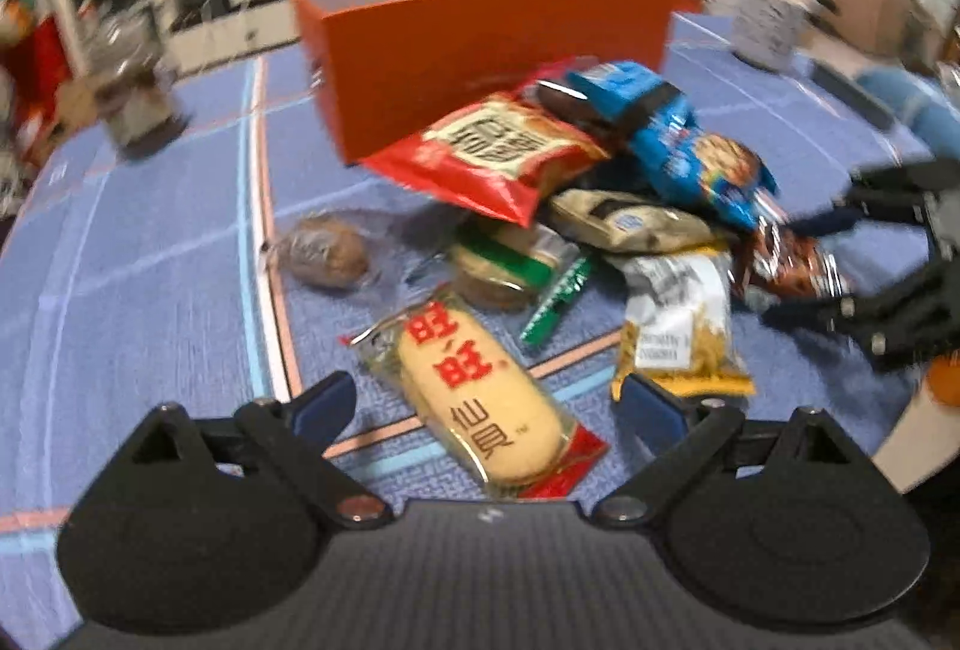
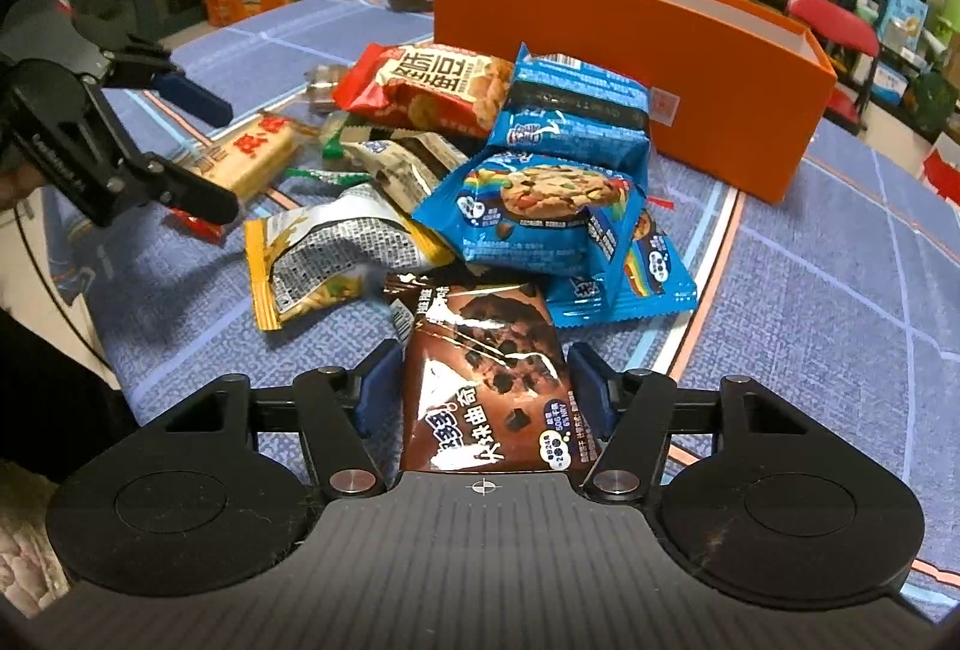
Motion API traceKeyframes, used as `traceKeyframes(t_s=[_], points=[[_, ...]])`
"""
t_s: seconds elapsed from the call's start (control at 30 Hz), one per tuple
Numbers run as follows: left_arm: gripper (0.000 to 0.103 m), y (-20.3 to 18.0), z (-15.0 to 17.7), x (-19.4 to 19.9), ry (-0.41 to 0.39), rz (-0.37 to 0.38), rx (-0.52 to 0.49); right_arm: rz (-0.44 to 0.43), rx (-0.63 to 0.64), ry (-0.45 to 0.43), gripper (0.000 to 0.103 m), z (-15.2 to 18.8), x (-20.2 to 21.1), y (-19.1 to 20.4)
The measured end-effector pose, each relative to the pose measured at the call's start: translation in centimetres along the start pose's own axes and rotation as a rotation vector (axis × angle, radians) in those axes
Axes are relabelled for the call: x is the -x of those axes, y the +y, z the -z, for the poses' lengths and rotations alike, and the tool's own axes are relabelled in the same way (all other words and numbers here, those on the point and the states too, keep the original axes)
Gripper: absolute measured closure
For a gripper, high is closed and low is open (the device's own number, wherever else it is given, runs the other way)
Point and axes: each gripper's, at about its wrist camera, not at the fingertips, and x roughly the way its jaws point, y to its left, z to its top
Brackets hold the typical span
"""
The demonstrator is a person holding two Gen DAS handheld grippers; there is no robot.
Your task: Organize snacks
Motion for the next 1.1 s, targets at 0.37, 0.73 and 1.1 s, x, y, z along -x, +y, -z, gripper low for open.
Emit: traceKeyframes(t_s=[0.37, 0.73, 1.1], points=[[0.008, 1.0, -0.2, -0.1, -0.013, -0.193, 0.376, -0.009, -0.033, 0.001, 0.054, 0.0, -0.3, -0.3], [0.01, -1.5, 0.0, -1.7, 0.016, -0.37, 0.368, 0.01, -0.06, 0.001, 0.052, -0.1, -0.4, -0.1], [0.015, -1.5, 0.1, -1.7, 0.001, -0.387, 0.388, 0.005, -0.074, -0.001, 0.051, 0.0, -0.5, -0.3]])
